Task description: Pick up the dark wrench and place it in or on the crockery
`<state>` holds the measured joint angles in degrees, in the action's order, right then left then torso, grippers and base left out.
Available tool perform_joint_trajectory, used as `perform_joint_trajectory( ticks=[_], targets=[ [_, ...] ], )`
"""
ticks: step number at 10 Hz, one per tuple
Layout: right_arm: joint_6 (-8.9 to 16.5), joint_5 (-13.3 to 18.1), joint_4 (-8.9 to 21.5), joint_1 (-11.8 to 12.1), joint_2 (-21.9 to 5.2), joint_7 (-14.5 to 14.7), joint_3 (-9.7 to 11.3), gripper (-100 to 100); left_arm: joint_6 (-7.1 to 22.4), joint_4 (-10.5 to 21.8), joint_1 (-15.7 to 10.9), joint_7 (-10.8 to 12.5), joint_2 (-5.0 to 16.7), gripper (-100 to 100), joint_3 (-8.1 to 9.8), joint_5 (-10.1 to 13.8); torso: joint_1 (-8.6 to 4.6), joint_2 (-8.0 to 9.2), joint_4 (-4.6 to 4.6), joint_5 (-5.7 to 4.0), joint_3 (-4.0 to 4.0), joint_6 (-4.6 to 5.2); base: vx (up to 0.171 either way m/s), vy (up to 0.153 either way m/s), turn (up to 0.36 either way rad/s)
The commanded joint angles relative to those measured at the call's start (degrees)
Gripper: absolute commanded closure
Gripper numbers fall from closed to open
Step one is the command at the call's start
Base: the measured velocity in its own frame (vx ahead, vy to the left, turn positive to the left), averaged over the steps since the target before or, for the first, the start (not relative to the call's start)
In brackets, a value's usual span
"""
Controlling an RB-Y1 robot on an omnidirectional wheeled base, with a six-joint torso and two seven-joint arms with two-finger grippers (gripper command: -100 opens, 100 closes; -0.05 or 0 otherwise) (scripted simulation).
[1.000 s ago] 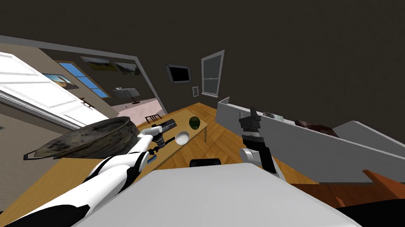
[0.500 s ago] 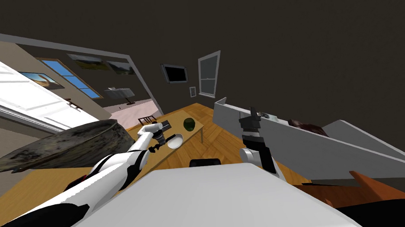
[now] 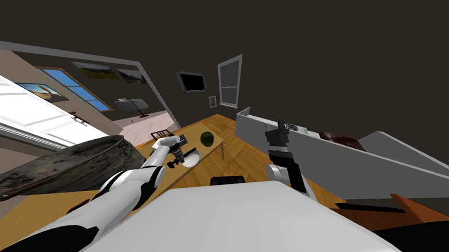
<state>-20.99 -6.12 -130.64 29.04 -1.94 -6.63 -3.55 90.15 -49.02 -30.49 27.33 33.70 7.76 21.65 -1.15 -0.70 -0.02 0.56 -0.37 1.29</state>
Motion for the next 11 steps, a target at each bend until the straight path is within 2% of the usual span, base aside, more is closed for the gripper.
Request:
perform_joint_trajectory(
  ticks=[1, 2, 3, 4, 7, 9, 10, 11],
  targets=[
    [0.0, 0.0, 0.0, 0.0, 0.0, 0.0, 0.0, 0, 0.0, 0.0, 0.0, 0.0, 0.0, -100, 0.0, 0.0, 0.0, 0.0, 0.0, 0.0, 0.0, 0.0, 0.0, 0.0, 0.0],
    [0.0, 0.0, 0.0, 0.0, 0.0, 0.0, 0.0, 0, 0.0, 0.0, 0.0, 0.0, 0.0, -100, 0.0, 0.0, 0.01, 0.01, 0.0, 0.0, 0.01, 0.0, 0.0, 0.0, 0.0],
    [0.0, 0.0, 0.0, 0.0, 0.0, 0.0, 0.0, 0, 0.0, 0.0, 0.0, 0.0, 0.0, 0, 0.0, 0.0, 0.02, 0.02, 0.0, 0.0, 0.01, 0.0, 0.0, 0.0, 0.0],
    [0.0, 0.0, 0.0, 0.0, 0.0, 0.0, 0.0, 0, 1.64, -1.01, -0.62, 0.32, 0.66, -100, 0.14, 0.44, 0.02, 0.02, 0.0, 0.01, 0.01, 0.0, -0.023, 0.012, 0.009],
    [0.0, 0.0, 0.0, -0.01, 0.0, 0.0, 0.0, 0, 4.1, -2.52, -1.56, 0.8, 1.64, -100, 0.36, 1.1, 0.1, 0.18, 0.04, 0.02, 0.1, -0.01, -0.033, 0.02, 0.02],
    [0.0, 0.0, 0.0, 0.0, 0.0, 0.0, 0.0, 0, 7.39, -4.54, -2.8, 1.43, 2.95, -100, 0.65, 1.98, 0.09, 0.11, 0.03, 0.01, 0.07, -0.02, -0.02, 0.022, 0.053],
    [0.0, 0.0, 0.0, 0.0, 0.0, 0.0, 0.0, 0, 8.21, -5.05, -3.11, 1.59, 3.28, -100, 0.72, 2.2, 0.12, 0.13, 0.03, 0.02, 0.08, -0.02, -0.025, 0.027, 0.026],
    [0.0, 0.0, 0.0, 0.0, 0.0, 0.0, 0.0, 0, 7.83, -5.54, -2.35, 1.64, 2.95, -100, 0.75, 2.07, 0.12, 0.13, 0.03, 0.03, 0.07, -0.01, -0.007, 0.01, 0.004]
  ],
)
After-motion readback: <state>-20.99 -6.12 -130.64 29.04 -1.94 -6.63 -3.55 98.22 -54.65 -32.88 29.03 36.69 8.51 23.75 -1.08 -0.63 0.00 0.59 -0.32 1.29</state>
